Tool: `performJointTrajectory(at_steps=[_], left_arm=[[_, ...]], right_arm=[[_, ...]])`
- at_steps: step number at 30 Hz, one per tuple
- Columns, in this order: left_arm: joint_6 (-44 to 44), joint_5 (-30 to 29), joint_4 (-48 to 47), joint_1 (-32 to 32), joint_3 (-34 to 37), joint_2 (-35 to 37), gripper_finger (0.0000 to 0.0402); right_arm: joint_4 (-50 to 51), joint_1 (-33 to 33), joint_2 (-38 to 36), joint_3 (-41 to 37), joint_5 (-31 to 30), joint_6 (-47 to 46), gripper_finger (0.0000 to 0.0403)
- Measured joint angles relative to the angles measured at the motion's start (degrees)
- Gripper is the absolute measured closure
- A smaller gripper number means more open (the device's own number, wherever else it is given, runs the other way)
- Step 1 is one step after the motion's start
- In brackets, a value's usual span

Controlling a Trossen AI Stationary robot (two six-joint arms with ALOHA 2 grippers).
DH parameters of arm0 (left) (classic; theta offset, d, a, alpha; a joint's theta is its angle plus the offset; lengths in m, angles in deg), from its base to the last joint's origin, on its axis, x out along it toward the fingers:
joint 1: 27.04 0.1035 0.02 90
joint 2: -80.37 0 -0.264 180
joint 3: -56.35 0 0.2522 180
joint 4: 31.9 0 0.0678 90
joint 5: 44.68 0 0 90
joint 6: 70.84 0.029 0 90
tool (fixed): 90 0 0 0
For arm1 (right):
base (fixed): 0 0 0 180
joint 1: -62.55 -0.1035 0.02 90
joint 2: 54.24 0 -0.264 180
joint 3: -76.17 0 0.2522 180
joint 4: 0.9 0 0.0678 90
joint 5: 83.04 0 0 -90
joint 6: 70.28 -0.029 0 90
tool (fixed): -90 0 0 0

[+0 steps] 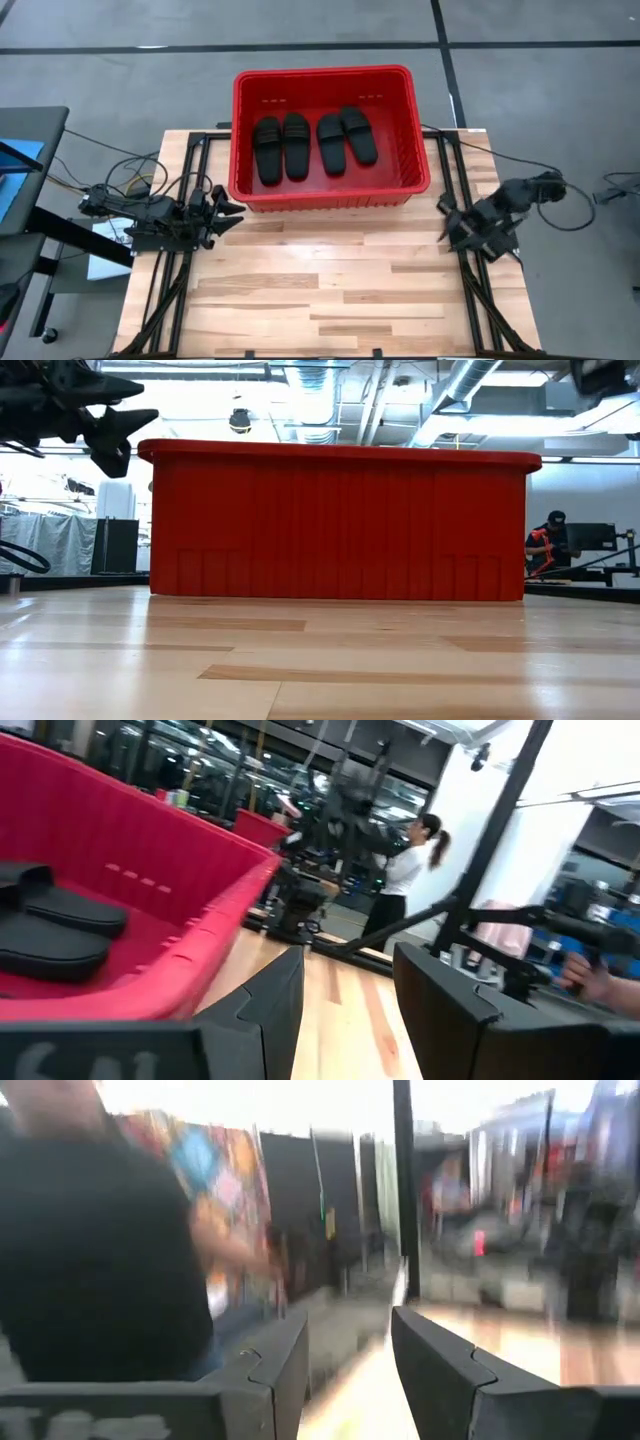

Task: Pick and place slides into bin
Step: Return to Home Position

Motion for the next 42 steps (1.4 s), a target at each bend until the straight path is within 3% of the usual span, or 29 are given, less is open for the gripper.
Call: performJointTrajectory(at_steps=[8, 20, 25, 33, 42], left_arm=[[-0.5, -5.5, -1.6, 0.0, 0.0, -0.1, 0.0255], [-2.7, -4.7, -6.3, 0.0, 0.0, -0.2, 0.0255], [-4.4, 1.5, -6.8, 0.0, 0.0, -0.2, 0.0255], [-2.3, 17.4, -8.6, 0.0, 0.0, -0.2, 0.0255], [-4.0, 16.9, -9.2, 0.0, 0.0, -0.3, 0.0255]], right_arm=[[1.4, -2.6, 1.6, -7.4, 1.2, -2.4, 0.0268], [0.6, -8.4, 1.5, -11.2, 1.3, -3.2, 0.0267], [2.6, -10.9, 1.5, -11.2, 1.3, -1.5, 0.0268], [2.9, -13.5, 1.5, -11.1, 1.3, -2.9, 0.0267], [7.5, -14.0, 1.5, -11.1, 1.3, -6.0, 0.0268]])
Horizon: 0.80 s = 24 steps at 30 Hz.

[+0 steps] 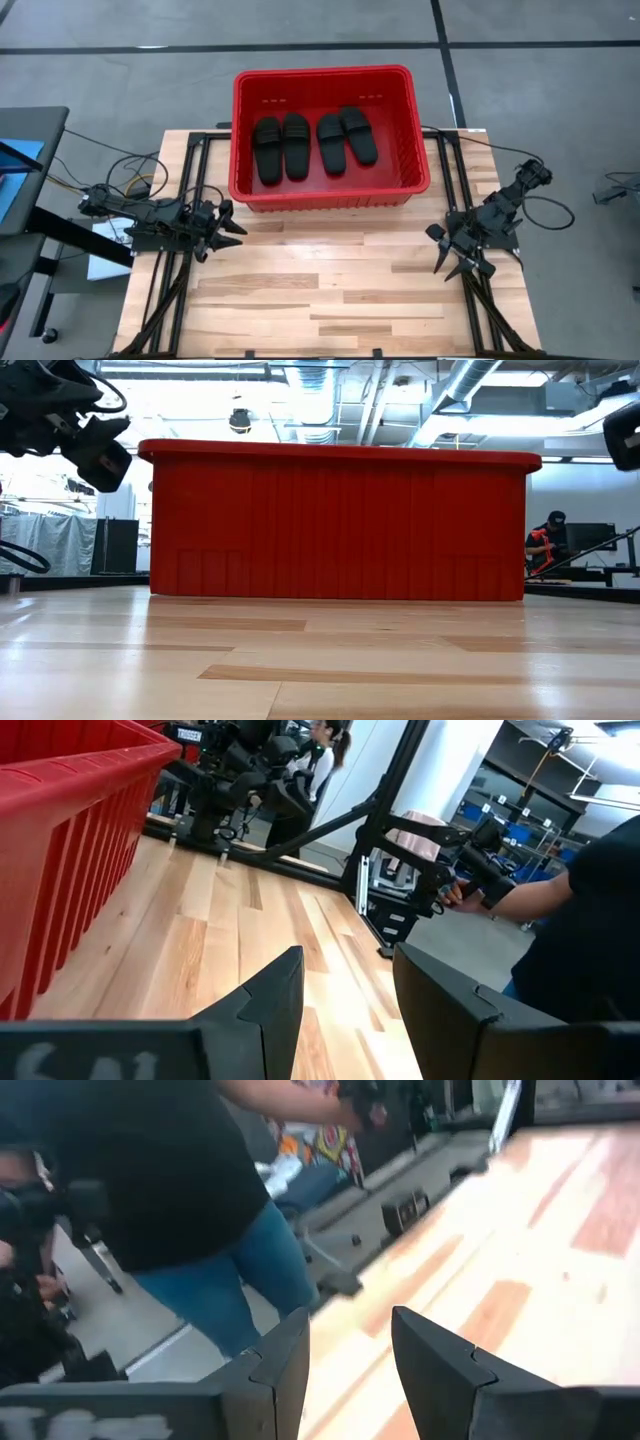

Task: Pick and place slides into bin
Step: Return to Home Position

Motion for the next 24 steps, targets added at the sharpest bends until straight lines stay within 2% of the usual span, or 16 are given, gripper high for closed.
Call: performJointTrajectory(at_steps=[24], left_arm=[[2.9, -0.2, -0.1, 0.0, 0.0, 0.0, 0.0255]], right_arm=[[6.8, 0.0, 0.1, 0.0, -0.6, -0.4, 0.0267]])
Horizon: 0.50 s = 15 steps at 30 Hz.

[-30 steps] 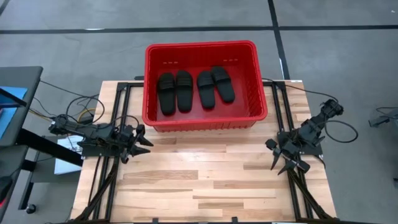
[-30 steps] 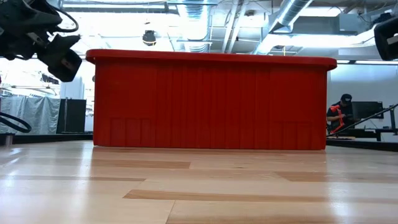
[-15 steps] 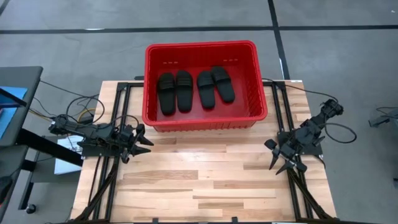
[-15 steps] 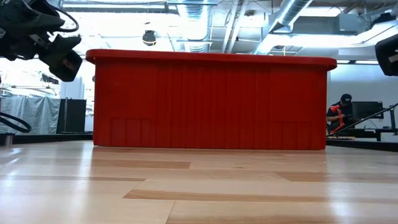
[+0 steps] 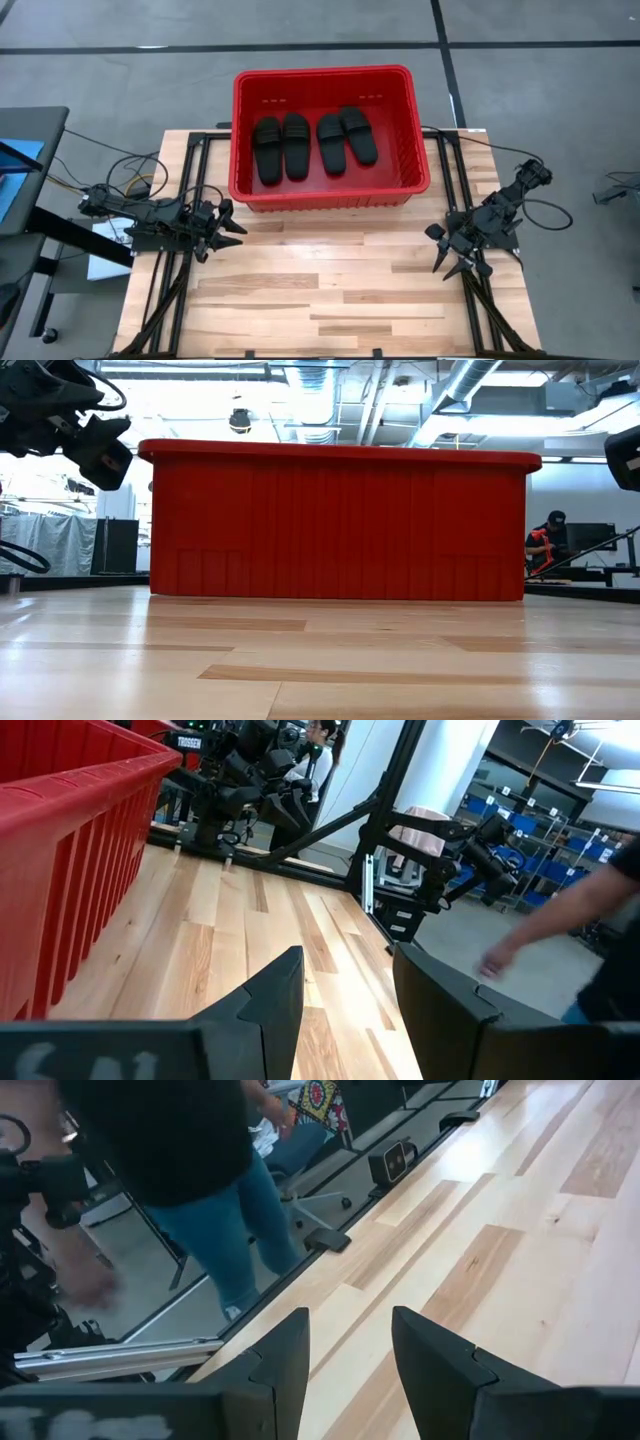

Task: Pick and place slides into bin
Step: Return to Home Position

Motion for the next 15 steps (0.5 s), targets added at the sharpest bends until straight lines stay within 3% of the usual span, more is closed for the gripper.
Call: performJointTrajectory(at_steps=[15], left_arm=[[1.2, 0.0, 0.0, 0.0, 0.0, 0.0, 0.0255]], right_arm=[[-0.1, 0.0, 0.0, 0.0, 0.0, 0.0, 0.0269]])
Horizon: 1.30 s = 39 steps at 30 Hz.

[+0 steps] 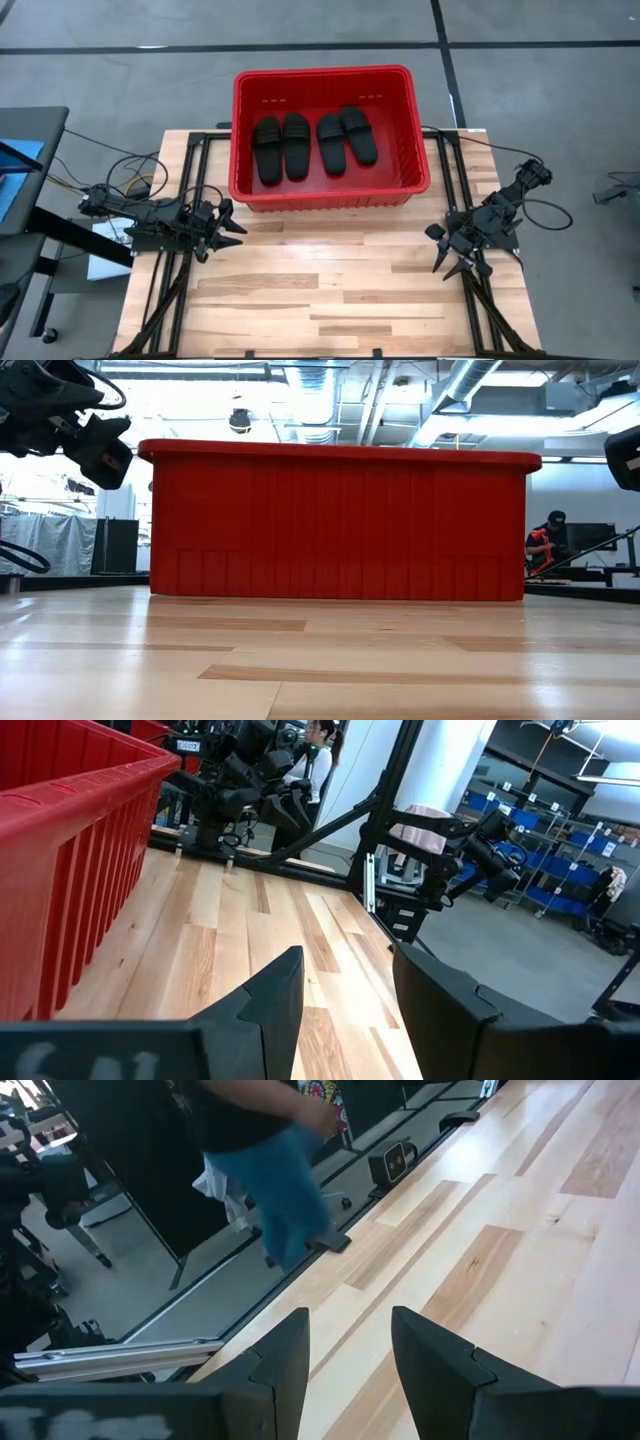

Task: Pick and place slides into bin
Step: Return to Home Position

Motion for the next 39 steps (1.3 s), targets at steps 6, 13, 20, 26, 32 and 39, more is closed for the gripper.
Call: performJointTrajectory(at_steps=[6, 13, 20, 26, 32, 39], left_arm=[[0.2, 0.0, 0.0, 0.0, 0.0, 0.0, 0.0255], [0.3, 0.0, 0.0, 0.0, 0.0, 0.0, 0.0255], [1.0, 0.0, 0.0, 0.0, 0.0, 0.0, 0.0255], [0.9, 0.0, 0.0, 0.0, 0.0, 0.0, 0.0255], [0.7, -0.4, -0.1, 0.0, 0.0, 0.0, 0.0255], [1.0, -0.8, -0.1, 0.0, 0.0, 0.0, 0.0255]], right_arm=[[0.0, 0.0, 0.0, 0.0, 0.0, 0.0, 0.0266], [0.0, 0.0, 0.0, 0.0, 0.0, 0.0, 0.0268], [0.0, 0.0, 0.0, 0.0, 0.0, 0.0, 0.0266], [0.0, 0.0, 0.0, 0.0, 0.0, 0.0, 0.0268], [0.0, 0.0, 0.0, 0.0, 0.0, 0.0, 0.0269], [0.0, 0.0, 0.0, 0.0, 0.0, 0.0, 0.0266]])
